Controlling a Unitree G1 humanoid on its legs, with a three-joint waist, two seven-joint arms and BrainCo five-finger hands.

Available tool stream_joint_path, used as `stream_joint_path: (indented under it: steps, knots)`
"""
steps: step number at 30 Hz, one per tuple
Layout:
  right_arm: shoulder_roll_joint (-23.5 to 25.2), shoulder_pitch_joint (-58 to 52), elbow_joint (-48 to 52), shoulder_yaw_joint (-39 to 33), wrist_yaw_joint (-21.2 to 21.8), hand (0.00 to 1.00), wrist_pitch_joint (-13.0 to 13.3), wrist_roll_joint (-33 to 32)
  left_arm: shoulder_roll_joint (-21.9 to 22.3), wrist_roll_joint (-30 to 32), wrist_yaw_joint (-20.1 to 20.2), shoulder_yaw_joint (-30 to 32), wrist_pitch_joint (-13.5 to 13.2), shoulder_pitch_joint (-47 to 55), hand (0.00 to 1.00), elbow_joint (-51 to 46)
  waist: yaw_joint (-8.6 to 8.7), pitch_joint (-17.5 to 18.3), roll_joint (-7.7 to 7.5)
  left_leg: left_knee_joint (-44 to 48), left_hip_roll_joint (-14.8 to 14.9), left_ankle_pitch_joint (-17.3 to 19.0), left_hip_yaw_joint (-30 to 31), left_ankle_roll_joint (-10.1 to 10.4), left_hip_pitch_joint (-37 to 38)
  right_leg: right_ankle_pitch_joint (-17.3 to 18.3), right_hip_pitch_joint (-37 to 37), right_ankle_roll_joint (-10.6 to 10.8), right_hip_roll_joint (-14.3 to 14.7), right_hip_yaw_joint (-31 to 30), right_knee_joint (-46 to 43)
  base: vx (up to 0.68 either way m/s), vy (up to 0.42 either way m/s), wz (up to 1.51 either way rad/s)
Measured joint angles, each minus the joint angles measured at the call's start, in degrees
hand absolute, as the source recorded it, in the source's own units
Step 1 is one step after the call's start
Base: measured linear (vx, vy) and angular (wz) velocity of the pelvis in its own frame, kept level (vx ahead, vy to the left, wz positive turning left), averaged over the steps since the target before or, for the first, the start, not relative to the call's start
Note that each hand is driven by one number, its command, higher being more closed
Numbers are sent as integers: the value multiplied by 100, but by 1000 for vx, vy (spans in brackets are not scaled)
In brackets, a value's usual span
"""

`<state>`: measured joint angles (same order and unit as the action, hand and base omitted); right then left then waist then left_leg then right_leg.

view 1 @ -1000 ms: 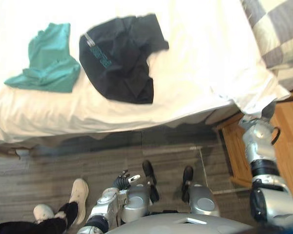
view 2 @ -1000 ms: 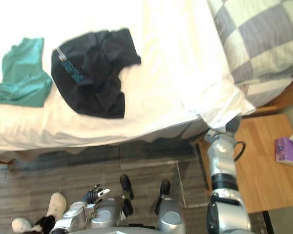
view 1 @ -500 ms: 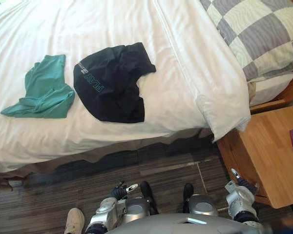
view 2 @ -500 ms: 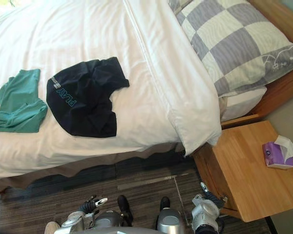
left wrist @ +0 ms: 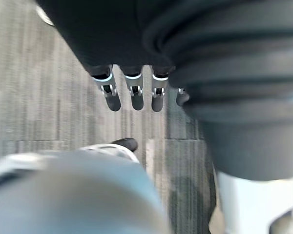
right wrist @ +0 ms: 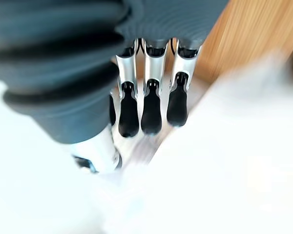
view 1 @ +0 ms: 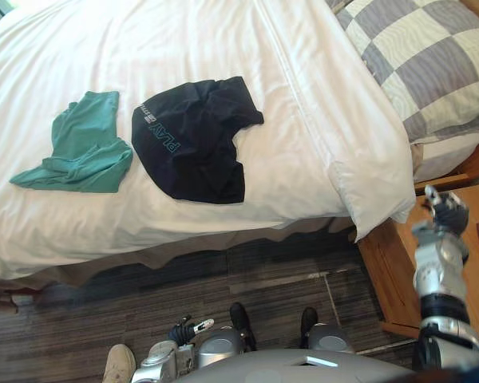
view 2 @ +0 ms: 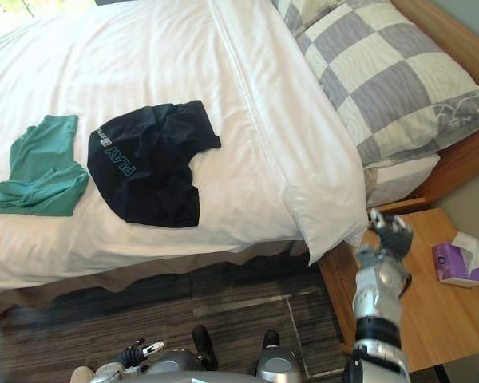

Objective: Tidy the bed and pick cloth on bed and put in laundry

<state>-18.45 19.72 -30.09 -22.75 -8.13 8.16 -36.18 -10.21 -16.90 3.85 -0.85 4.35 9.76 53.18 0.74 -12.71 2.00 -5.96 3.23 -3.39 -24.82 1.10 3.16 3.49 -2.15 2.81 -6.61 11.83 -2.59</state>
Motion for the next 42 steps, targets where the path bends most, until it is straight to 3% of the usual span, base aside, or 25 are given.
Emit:
stream_joint_path:
  steps: [4,8,13,16,17,19,23,25,27,29,31,34,37,39,42]
  knots:
    - [-352,1204,461,152,487,100,-101,-785,17,-323,0,-34,-92,-28,0,-5,-49,-285,197,29,10,-84,9,-68,-248,-58,267,-29,-25,-1,-64,-7,28,5]
    - [-700,1970,998,234,547,100,-153,-1295,15,-726,-3,-81,-131,-207,0,-11,-51,-764,381,31,34,-197,27,-128,-547,-123,596,-71,-8,-1,-156,-64,26,3]
    - [-975,2491,1455,292,194,100,-150,-1529,13,-954,-11,-245,-125,-479,0,-50,-65,-1144,568,35,47,-343,82,-199,-1018,-175,1112,-97,-5,21,-319,-42,20,6]
    - [-1240,2735,1549,443,-213,100,-136,-1532,31,-958,-18,-537,-81,-681,0,-138,-138,-1264,832,35,12,-428,177,-241,-1341,-172,1483,-98,-50,54,-483,-2,19,11]
    - [-1433,2851,1551,575,-373,100,-50,-1534,56,-963,-26,-702,-70,-785,0,-193,-180,-1342,1006,36,-10,-483,203,-270,-1531,-157,1710,-99,-78,81,-597,-19,23,17]
    - [-1579,2934,1544,659,-546,100,44,-1544,79,-1065,-58,-934,-59,-895,0,-240,-209,-1411,1195,35,-43,-556,240,-278,-1806,-115,2059,-93,-159,108,-792,-32,21,17]
    - [-1611,2877,1077,758,-769,100,100,-1569,68,-1235,-222,-1236,11,-949,0,-239,-372,-1374,1248,36,-114,-767,382,-115,-2361,-81,2778,-122,-279,86,-1103,-15,-9,6]
    - [-1670,2813,781,757,-757,100,283,-1670,56,-1407,-311,-1471,-7,-1069,0,-232,-502,-1313,1334,36,-164,-898,554,-32,-2636,-66,3100,-127,-357,93,-1226,-26,-15,15]
    - [-1738,2749,757,754,-524,100,589,-1773,73,-1527,-336,-1625,-32,-1120,0,-237,-515,-1225,1453,36,-180,-897,660,-31,-2819,-2,3309,-101,-380,101,-1360,-32,7,20]
    - [-1819,2671,603,739,-151,100,774,-1998,86,-1573,-291,-1662,-124,-1151,0,-237,-519,-1221,1459,34,-204,-792,661,34,-2887,96,3498,-100,-440,91,-1582,-46,15,12]
    - [-1712,2464,527,645,386,100,928,-2423,146,-1575,-223,-1635,-249,-1195,0,-232,-521,-1222,1456,34,-203,-701,627,-6,-2924,148,3599,-83,-454,62,-1710,-46,13,-1]
    - [-1206,1777,78,468,782,100,934,-2667,439,-1560,-101,-1336,-433,-1197,0,-220,-478,-1236,1435,33,-187,-632,388,-67,-2802,151,3552,-89,-461,-17,-1743,5,10,-18]
    - [-381,754,-771,429,888,100,769,-2655,681,-1315,-3,-969,-638,-1203,0,-211,-344,-1261,1400,32,-185,-630,309,-83,-2627,209,3423,-103,-471,-47,-1803,80,-9,-13]
    - [214,164,-1289,395,865,100,636,-2552,744,-1160,-33,-854,-686,-1207,0,-161,-170,-1298,1349,36,-182,-698,293,70,-2403,278,3108,-100,-490,56,-1755,111,-38,15]
    - [893,-479,-1628,395,941,100,577,-2355,726,-1010,-61,-594,-716,-1218,0,-43,6,-1432,1147,35,-111,-607,173,219,-1868,313,2437,-87,-431,176,-1554,90,-51,5]
